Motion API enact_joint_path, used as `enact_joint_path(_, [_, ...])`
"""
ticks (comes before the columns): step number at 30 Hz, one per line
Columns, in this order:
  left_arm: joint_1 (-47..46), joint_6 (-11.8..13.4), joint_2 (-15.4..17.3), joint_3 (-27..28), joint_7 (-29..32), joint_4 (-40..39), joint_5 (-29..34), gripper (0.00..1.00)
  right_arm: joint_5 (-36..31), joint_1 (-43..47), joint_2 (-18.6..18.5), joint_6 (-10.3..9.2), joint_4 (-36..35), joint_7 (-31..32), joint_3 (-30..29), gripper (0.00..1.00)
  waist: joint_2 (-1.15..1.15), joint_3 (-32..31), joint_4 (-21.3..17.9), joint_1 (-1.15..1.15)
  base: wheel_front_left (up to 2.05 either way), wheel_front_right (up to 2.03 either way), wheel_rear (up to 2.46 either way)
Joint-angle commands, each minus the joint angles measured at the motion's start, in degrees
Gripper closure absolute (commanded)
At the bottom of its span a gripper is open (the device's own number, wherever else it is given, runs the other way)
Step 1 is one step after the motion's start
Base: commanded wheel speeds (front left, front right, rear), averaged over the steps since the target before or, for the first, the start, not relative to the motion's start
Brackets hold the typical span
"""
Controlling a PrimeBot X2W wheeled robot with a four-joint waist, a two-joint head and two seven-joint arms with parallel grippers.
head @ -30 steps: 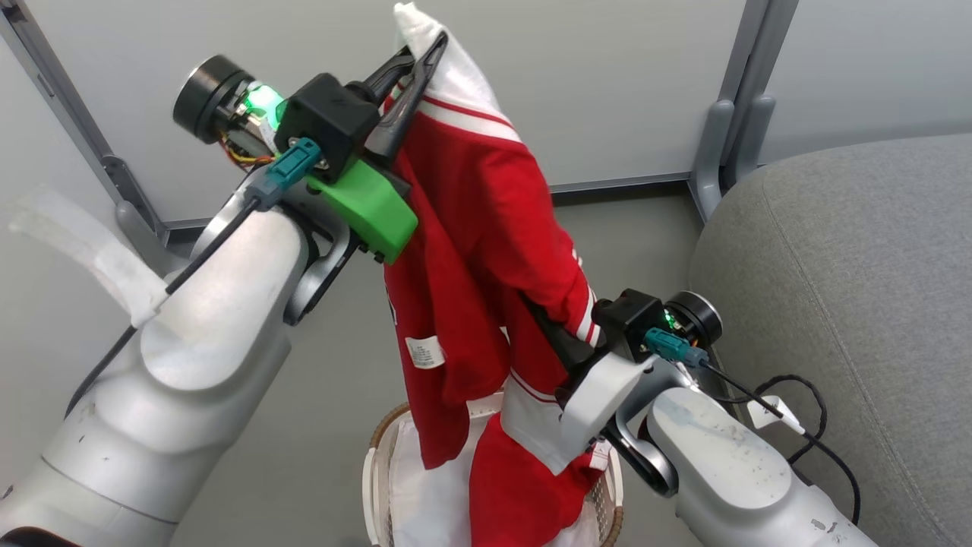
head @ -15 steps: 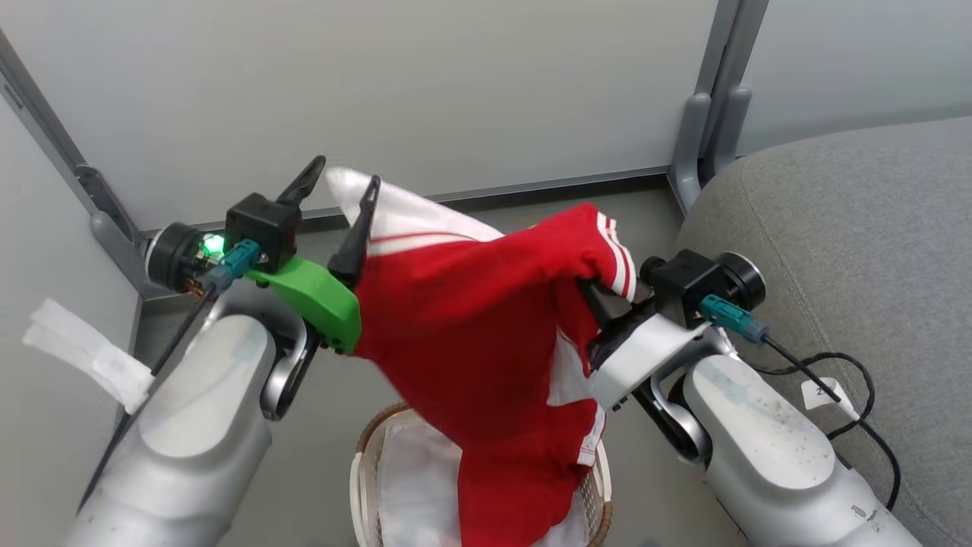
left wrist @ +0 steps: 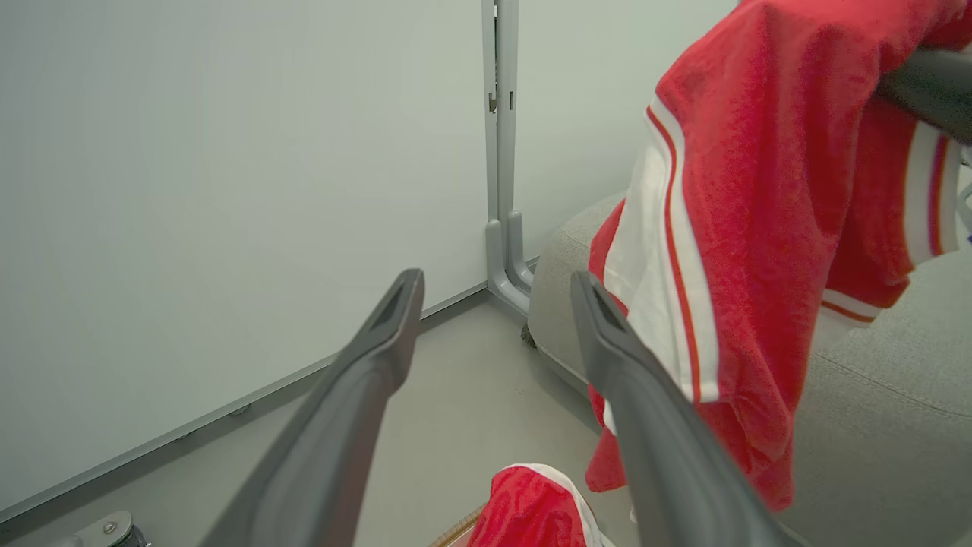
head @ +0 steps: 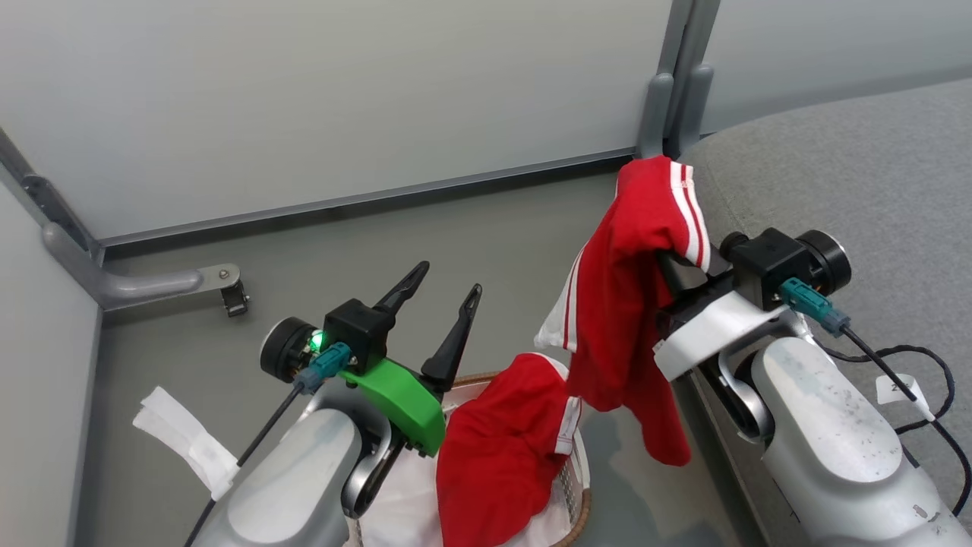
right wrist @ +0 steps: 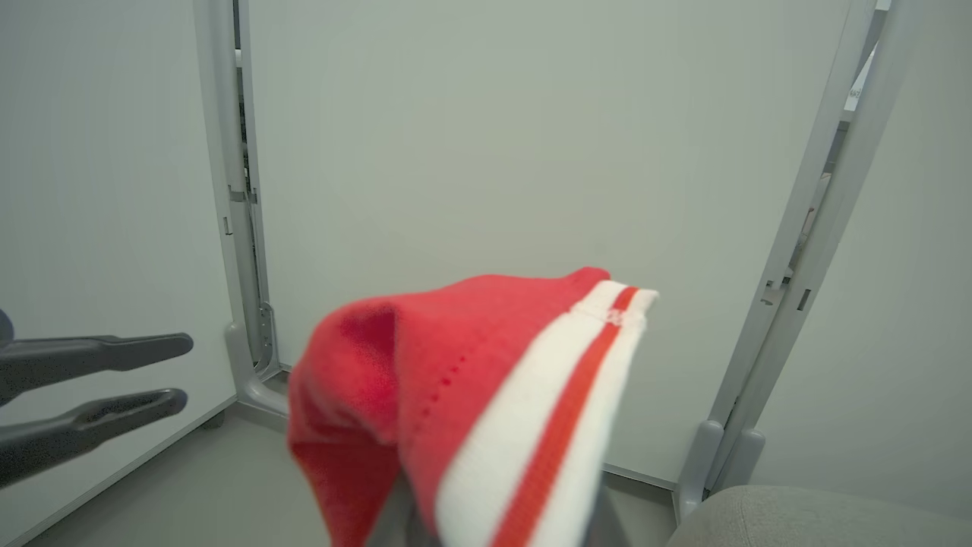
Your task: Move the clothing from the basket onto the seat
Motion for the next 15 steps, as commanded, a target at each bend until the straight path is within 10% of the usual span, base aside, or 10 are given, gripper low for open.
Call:
enact_joint_path(1, [1.43, -0.25, -0.44, -0.82, -0.22, -0.56, 0.20, 0.00, -0.65, 1.11, -1.08, -0.06, -0.81, -0.12, -1.29, 1.00, 0.00, 1.34, -3.09, 0.00, 0.00, 0.00, 0.00])
enact_joint_path(15, [1.25, 0.56, -1.29, -1.48, 0.04, -1.54, -0.79, 0.00, -2.11, 0.40, -2.82, -0.06, -4.83, -0.12, -5.90, 1.00, 0.00, 6.38, -14.49, 0.00, 0.00, 0.00, 0.00])
